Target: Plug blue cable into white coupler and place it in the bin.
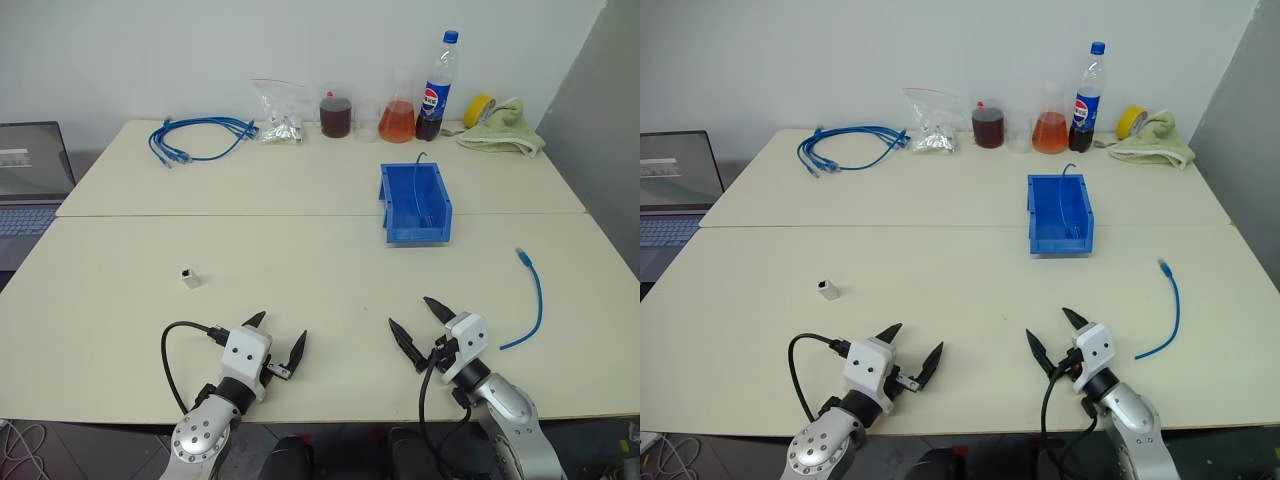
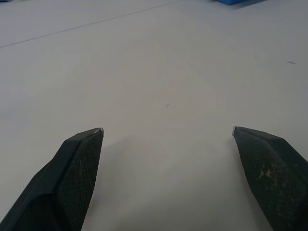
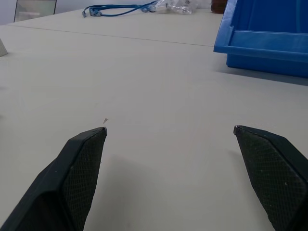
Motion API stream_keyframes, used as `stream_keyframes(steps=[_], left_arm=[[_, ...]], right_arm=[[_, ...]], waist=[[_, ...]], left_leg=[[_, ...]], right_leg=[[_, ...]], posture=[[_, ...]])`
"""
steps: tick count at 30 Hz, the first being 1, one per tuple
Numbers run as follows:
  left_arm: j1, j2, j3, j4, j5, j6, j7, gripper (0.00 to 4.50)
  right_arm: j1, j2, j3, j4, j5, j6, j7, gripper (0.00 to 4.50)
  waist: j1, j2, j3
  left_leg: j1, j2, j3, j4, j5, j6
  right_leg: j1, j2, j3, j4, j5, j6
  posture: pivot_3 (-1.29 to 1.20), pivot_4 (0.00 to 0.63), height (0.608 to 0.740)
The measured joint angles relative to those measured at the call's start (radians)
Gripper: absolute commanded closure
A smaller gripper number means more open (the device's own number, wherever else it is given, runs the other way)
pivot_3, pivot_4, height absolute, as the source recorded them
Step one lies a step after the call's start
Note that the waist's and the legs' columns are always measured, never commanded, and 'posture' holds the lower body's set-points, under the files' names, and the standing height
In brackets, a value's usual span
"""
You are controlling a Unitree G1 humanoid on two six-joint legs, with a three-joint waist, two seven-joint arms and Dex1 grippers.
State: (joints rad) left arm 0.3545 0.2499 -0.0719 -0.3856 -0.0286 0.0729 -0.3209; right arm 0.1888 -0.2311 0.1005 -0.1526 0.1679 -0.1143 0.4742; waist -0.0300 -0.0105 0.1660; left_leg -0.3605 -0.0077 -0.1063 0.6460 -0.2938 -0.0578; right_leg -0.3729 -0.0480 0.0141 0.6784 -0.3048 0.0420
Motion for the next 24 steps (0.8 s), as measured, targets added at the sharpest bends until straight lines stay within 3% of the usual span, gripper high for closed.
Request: stream_keyframes(steps=[24], left_arm=[[0.029, 0.048, 0.000, -0.017, -0.007, 0.007, -0.037, 0.01]], right_arm=[[0.002, 0.002, 0.000, 0.000, -0.001, -0.008, -0.006, 0.00]], waist=[[0.001, 0.000, 0.000]], left_leg=[[0.000, 0.000, 0.000, 0.000, 0.000, 0.000]], right_leg=[[0.000, 0.000, 0.000, 0.000, 0.000, 0.000]], posture=[[0.00, 0.150, 0.740]])
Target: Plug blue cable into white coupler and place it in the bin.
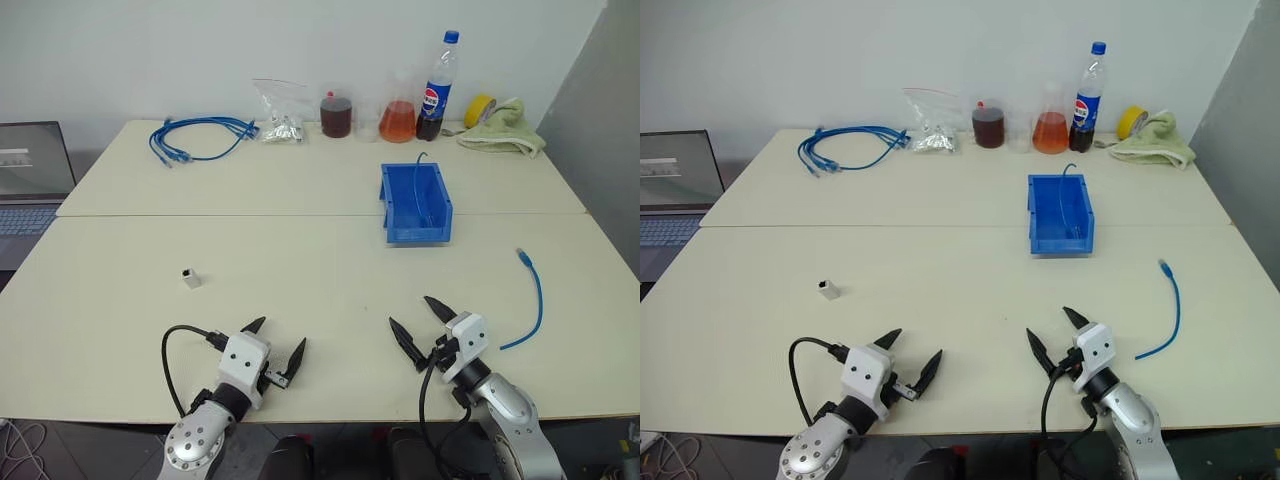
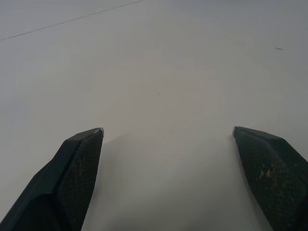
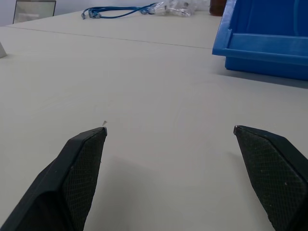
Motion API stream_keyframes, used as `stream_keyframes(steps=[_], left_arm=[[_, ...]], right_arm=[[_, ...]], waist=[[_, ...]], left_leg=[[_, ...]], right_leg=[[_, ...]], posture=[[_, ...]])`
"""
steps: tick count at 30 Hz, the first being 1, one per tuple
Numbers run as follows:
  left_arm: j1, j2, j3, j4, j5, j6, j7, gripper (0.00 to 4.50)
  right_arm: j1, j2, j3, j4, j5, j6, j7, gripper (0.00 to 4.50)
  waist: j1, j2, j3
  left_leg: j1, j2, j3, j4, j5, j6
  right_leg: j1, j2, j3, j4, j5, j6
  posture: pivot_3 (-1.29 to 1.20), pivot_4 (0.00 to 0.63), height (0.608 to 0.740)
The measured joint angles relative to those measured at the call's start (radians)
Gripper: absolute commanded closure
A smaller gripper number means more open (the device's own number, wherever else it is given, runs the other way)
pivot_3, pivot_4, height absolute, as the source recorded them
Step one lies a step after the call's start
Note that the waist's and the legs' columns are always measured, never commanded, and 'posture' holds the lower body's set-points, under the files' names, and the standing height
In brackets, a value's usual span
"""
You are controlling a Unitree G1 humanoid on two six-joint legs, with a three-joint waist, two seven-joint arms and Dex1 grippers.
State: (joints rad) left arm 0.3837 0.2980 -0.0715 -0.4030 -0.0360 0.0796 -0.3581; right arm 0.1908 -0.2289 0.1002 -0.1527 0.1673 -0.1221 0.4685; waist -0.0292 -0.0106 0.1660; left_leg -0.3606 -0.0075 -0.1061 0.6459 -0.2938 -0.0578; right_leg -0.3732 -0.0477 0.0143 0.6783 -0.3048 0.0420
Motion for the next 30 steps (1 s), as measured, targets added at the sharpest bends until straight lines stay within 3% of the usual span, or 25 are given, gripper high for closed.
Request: stream_keyframes(steps=[6, 13, 19, 30], left_arm=[[-0.009, 0.001, 0.009, 0.000, -0.052, 0.004, -0.027, 0.01], [-0.022, 0.087, 0.060, -0.044, -0.188, 0.023, -0.156, 0.01], [-0.240, 0.227, 0.074, -0.065, -0.276, 0.166, -0.272, 0.01], [-0.605, 0.344, -0.047, -0.046, -0.387, 0.458, -0.468, 0.01]], right_arm=[[0.013, 0.001, 0.000, 0.000, 0.000, -0.002, -0.013, 0.00], [0.013, 0.007, -0.003, -0.002, 0.000, -0.004, -0.027, 0.00], [0.006, 0.001, -0.095, -0.086, 0.012, 0.011, -0.090, 0.00], [-0.016, -0.139, -0.372, -0.183, 0.132, 0.240, -0.146, 0.00]], waist=[[0.000, 0.000, 0.000], [0.000, 0.000, 0.000], [0.003, 0.001, 0.000], [-0.003, 0.002, 0.001]], left_leg=[[0.000, 0.000, 0.000, 0.000, 0.000, 0.000], [0.000, 0.000, 0.000, 0.000, 0.000, 0.000], [0.000, 0.000, 0.000, 0.000, 0.000, 0.000], [0.000, 0.001, 0.001, 0.000, 0.000, 0.000]], right_leg=[[0.000, 0.000, 0.000, 0.000, 0.000, 0.000], [0.000, 0.000, 0.000, 0.000, 0.000, 0.000], [0.000, 0.001, 0.000, 0.001, 0.000, 0.000], [-0.001, 0.002, 0.001, 0.001, 0.000, 0.000]], posture=[[0.00, 0.150, 0.740], [0.00, 0.150, 0.740], [0.00, 0.150, 0.740], [0.00, 0.150, 0.740]])
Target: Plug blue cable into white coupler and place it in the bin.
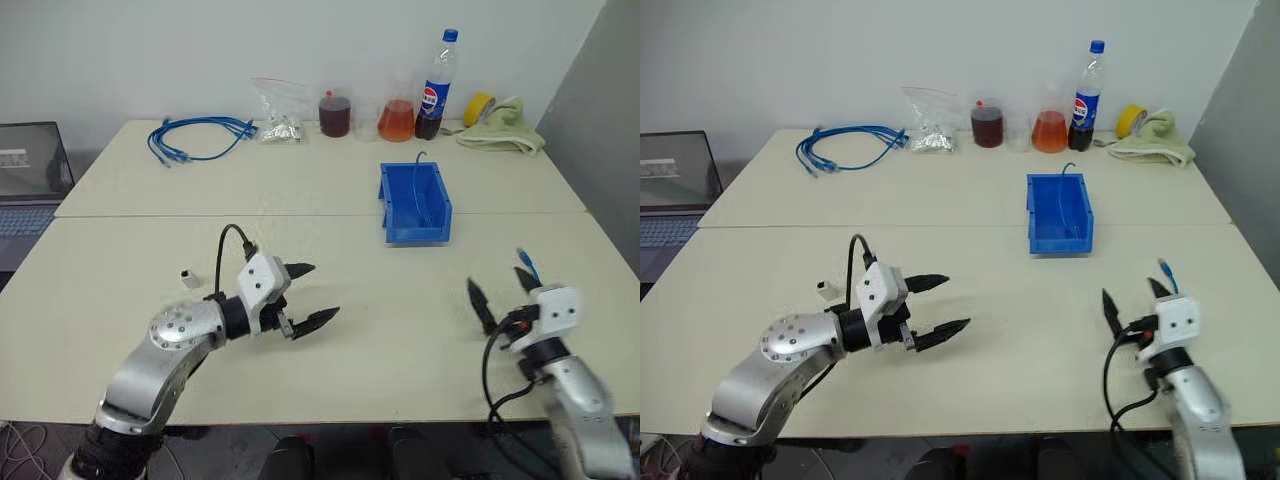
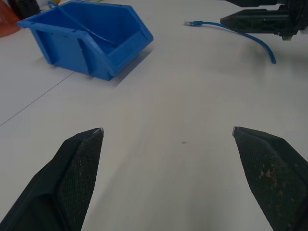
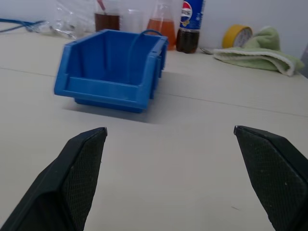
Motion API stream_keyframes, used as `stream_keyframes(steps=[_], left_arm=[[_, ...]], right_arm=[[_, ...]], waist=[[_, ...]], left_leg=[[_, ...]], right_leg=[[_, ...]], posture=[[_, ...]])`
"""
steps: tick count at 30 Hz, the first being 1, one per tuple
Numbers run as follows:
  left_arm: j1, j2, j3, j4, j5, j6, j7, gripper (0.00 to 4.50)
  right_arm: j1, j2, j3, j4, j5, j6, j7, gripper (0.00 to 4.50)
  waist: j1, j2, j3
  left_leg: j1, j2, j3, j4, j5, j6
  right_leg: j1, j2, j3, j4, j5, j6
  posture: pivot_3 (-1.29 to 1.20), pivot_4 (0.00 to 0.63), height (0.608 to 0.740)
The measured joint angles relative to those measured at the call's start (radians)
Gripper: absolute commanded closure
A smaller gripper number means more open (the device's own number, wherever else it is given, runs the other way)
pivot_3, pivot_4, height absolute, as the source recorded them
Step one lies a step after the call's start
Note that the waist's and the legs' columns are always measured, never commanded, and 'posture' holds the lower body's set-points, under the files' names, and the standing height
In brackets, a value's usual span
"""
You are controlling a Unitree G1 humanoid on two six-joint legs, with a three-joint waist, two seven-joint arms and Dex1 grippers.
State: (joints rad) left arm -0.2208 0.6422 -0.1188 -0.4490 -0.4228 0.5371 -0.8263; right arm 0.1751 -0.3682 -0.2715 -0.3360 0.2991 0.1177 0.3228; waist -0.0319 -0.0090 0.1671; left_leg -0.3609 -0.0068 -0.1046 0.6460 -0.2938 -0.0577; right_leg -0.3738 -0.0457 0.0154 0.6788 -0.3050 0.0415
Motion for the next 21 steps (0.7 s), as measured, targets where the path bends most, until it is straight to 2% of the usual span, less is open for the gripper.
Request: stream_keyframes(steps=[5, 11, 21], left_arm=[[-0.100, 0.004, -0.057, 0.019, -0.025, 0.090, -0.066, 0.01], [-0.161, 0.012, -0.106, 0.027, -0.025, 0.138, -0.098, 0.01], [-0.216, -0.019, -0.153, 0.033, -0.041, 0.207, -0.114, 0.01]], right_arm=[[-0.040, -0.092, -0.121, -0.007, 0.089, 0.200, -0.018, 0.00], [-0.137, -0.194, -0.174, 0.099, 0.167, 0.427, -0.009, 0.00], [-0.221, -0.261, -0.165, 0.304, 0.190, 0.557, 0.060, 0.00]], waist=[[-0.001, 0.000, 0.001], [0.001, 0.000, 0.001], [0.001, 0.000, 0.001]], left_leg=[[0.000, 0.000, 0.001, 0.000, 0.000, 0.000], [0.000, 0.000, 0.001, 0.001, 0.000, 0.000], [-0.001, 0.000, 0.001, 0.001, 0.000, 0.000]], right_leg=[[0.000, 0.000, 0.001, 0.000, 0.000, 0.000], [0.000, 0.000, 0.001, 0.000, 0.000, 0.000], [0.000, 0.000, 0.001, -0.001, 0.000, 0.000]], posture=[[0.00, 0.150, 0.740], [0.00, 0.150, 0.740], [0.00, 0.150, 0.740]])
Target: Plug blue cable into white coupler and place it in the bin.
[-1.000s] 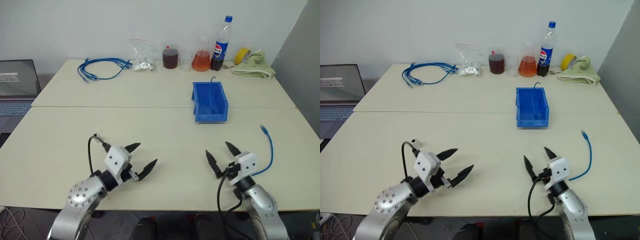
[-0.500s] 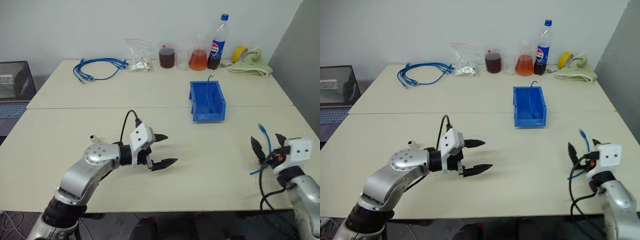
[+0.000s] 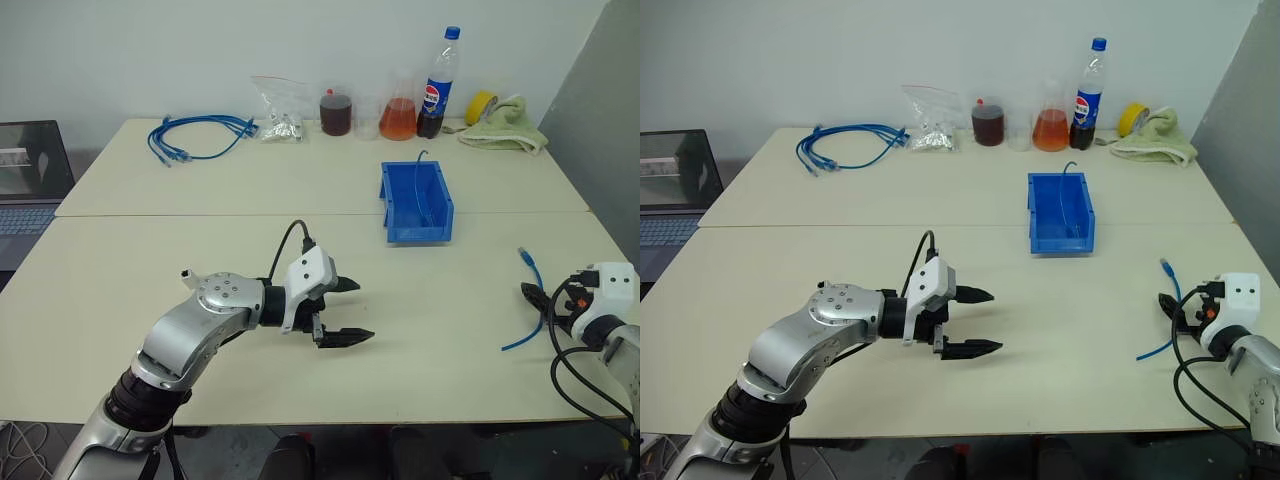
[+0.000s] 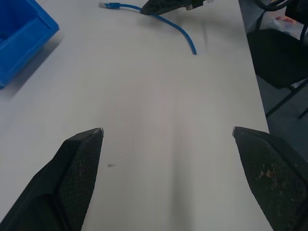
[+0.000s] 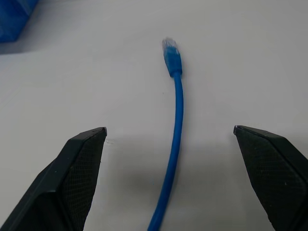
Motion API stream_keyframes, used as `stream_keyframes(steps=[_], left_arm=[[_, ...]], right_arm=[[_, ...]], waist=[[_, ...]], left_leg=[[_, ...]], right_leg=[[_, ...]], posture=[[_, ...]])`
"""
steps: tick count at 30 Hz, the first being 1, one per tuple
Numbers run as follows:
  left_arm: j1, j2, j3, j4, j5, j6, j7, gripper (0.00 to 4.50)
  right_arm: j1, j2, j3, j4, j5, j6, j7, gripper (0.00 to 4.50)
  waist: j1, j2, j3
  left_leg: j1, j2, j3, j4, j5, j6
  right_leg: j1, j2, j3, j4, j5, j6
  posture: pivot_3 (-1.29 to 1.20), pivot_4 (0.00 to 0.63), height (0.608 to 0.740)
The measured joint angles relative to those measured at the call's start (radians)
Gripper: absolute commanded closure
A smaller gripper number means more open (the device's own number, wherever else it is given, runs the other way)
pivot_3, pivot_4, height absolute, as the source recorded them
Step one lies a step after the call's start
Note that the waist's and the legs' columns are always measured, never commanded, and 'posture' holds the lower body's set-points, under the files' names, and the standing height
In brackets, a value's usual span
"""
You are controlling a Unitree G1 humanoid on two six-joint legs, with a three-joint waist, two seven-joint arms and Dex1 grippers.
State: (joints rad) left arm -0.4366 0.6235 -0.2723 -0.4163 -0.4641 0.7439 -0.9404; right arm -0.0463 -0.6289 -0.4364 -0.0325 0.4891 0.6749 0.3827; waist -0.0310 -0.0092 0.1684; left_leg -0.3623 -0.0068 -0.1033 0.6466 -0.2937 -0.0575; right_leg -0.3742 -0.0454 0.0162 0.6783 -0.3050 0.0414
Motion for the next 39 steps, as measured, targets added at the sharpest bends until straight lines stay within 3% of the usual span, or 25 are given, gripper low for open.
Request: stream_keyframes(steps=[2, 5, 18, 22, 29, 35, 39], left_arm=[[-0.010, -0.003, -0.001, 0.000, 0.000, 0.010, -0.001, 0.01], [-0.017, -0.012, -0.006, 0.004, 0.000, 0.015, -0.008, 0.00], [-0.032, -0.007, -0.009, 0.021, 0.000, 0.019, -0.020, 0.00], [-0.032, -0.002, -0.009, 0.021, 0.000, 0.022, -0.025, 0.00], [-0.002, 0.021, -0.008, 0.021, 0.001, 0.030, -0.026, 0.00], [0.089, 0.113, 0.051, 0.013, -0.003, 0.029, -0.034, 0.00], [0.190, 0.181, 0.109, 0.002, -0.003, 0.020, -0.042, 0.00]], right_arm=[[-0.007, -0.012, 0.013, 0.024, -0.006, 0.000, 0.021, 0.00], [-0.040, -0.026, 0.021, 0.067, -0.017, -0.001, 0.033, 0.53], [-0.093, -0.067, 0.088, 0.160, -0.116, -0.081, 0.095, 3.81], [-0.098, -0.065, 0.107, 0.160, -0.134, -0.099, 0.104, 4.48], [-0.104, -0.086, 0.141, 0.153, -0.151, -0.131, 0.190, 4.48], [-0.117, -0.201, 0.258, 0.022, -0.157, -0.288, 0.468, 4.48], [-0.164, -0.218, 0.393, -0.016, -0.210, -0.434, 0.605, 4.48]], waist=[[-0.001, 0.000, 0.000], [-0.002, 0.000, 0.000], [-0.003, 0.000, 0.000], [-0.003, 0.000, 0.000], [-0.003, 0.000, 0.000], [-0.005, 0.001, 0.001], [-0.002, 0.000, 0.002]], left_leg=[[0.000, 0.000, 0.000, 0.000, 0.000, 0.000], [0.000, 0.000, 0.001, 0.000, 0.000, 0.000], [0.001, 0.000, 0.001, 0.001, 0.000, 0.000], [0.001, 0.000, 0.001, 0.001, 0.000, 0.000], [0.001, 0.000, 0.001, 0.000, 0.000, 0.000], [0.000, 0.001, 0.001, 0.000, 0.000, 0.000], [0.000, 0.001, 0.000, 0.000, 0.000, 0.000]], right_leg=[[0.000, 0.000, 0.000, 0.000, 0.000, 0.000], [0.000, 0.000, 0.000, 0.000, 0.000, 0.000], [0.000, 0.000, 0.000, 0.000, 0.000, 0.000], [0.000, 0.000, 0.001, 0.000, 0.000, 0.000], [0.000, 0.000, 0.001, 0.000, 0.000, 0.000], [-0.001, 0.000, 0.000, 0.000, 0.000, 0.000], [-0.001, 0.000, 0.000, 0.000, 0.000, 0.000]], posture=[[0.00, 0.150, 0.740], [0.00, 0.150, 0.740], [0.00, 0.150, 0.740], [0.00, 0.150, 0.740], [0.00, 0.150, 0.740], [0.00, 0.150, 0.740], [0.00, 0.150, 0.740]])
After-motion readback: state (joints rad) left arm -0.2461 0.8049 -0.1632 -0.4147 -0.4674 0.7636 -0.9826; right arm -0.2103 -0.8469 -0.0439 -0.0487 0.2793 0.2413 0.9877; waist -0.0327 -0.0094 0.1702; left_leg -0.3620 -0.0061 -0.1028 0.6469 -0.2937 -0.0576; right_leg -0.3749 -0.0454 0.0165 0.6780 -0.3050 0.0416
